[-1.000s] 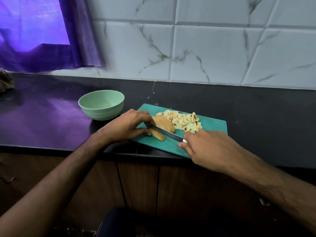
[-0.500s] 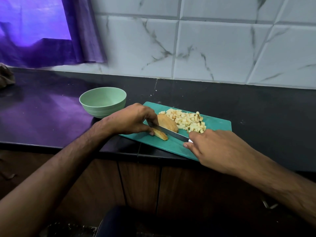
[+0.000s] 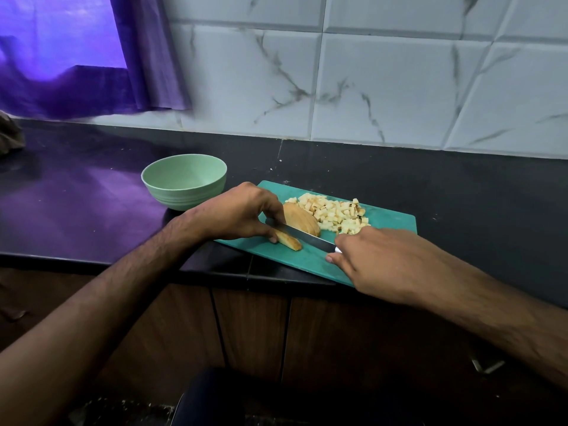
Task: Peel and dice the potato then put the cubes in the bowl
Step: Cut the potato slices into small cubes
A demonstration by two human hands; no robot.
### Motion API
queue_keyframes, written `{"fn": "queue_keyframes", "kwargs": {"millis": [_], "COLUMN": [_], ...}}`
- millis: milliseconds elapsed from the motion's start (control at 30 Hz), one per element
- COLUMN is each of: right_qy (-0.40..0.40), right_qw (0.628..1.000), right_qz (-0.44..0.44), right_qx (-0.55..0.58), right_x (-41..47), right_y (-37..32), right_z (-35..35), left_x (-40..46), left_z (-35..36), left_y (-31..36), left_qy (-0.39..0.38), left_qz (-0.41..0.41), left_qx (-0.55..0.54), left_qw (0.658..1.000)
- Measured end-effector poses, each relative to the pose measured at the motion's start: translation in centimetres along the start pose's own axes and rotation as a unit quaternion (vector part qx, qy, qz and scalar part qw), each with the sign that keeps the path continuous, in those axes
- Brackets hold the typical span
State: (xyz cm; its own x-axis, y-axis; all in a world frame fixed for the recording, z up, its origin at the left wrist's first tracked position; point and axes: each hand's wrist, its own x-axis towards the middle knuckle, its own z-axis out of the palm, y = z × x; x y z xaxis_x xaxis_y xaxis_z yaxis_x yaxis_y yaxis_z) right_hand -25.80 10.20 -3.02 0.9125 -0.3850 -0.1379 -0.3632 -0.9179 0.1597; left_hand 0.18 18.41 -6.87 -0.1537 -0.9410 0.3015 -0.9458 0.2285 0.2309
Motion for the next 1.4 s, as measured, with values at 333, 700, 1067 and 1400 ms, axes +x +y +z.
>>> {"fn": "queue_keyframes", "kwargs": {"millis": [333,700,1067,1400], "right_qy": [0.022,0.001,-0.011,0.023], "right_qw": [0.999,1.0,1.0,0.999], "right_qz": [-0.03,-0.026,0.005,0.036], "right_qx": [0.005,0.007,-0.017,-0.009], "right_x": [4.4,0.3,-3.6,-3.5], "right_y": [-2.2,0.4,2.2,2.7], "right_z": [1.7,2.8,3.1,1.5], "left_x": [-0.2,-0.8,-1.3,-2.4], "left_z": [0.0,0.2,-0.6,0.3], "left_y": [-0.4,-0.6,0.0,0.8], "left_qy": [0.004,0.005,-0.035,-0.011], "left_qz": [0.02,0.034,0.019,-0.024], "left_qx": [-0.011,0.001,0.026,-0.008], "left_qw": [1.0,0.999,0.999,1.0]}}
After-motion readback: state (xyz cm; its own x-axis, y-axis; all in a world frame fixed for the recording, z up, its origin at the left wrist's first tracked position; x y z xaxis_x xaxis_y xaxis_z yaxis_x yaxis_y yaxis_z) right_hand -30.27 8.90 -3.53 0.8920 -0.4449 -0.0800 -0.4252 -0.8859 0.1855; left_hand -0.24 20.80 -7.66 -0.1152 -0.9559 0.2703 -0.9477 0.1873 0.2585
